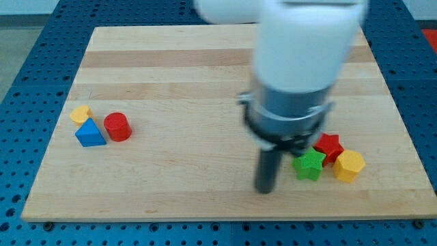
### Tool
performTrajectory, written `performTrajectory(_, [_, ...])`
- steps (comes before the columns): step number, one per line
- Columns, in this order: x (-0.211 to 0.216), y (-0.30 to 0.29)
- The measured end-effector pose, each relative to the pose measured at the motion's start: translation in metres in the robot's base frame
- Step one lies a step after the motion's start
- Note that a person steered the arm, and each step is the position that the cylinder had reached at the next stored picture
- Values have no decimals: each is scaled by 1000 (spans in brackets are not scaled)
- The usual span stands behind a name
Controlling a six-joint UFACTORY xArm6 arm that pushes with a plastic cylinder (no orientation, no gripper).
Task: Slide the triangle to the left side of the group of blocks
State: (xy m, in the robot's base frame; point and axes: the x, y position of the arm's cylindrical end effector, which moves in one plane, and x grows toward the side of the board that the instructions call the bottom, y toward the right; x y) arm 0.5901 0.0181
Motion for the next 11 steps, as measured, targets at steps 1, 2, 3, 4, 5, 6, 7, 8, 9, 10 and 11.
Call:
performTrajectory(1, [4,-102])
performTrajectory(2, [-8,-205])
performTrajectory(3, [-28,-290])
performTrajectory(4, [-65,-323])
performTrajectory(5, [-79,-291])
performTrajectory(6, [-106,-257])
performTrajectory(7, [-111,-222])
performTrajectory(8, [-116,-172])
performTrajectory(9, [-117,-165])
performTrajectory(10, [-103,-201])
performTrajectory(11, [-94,-138])
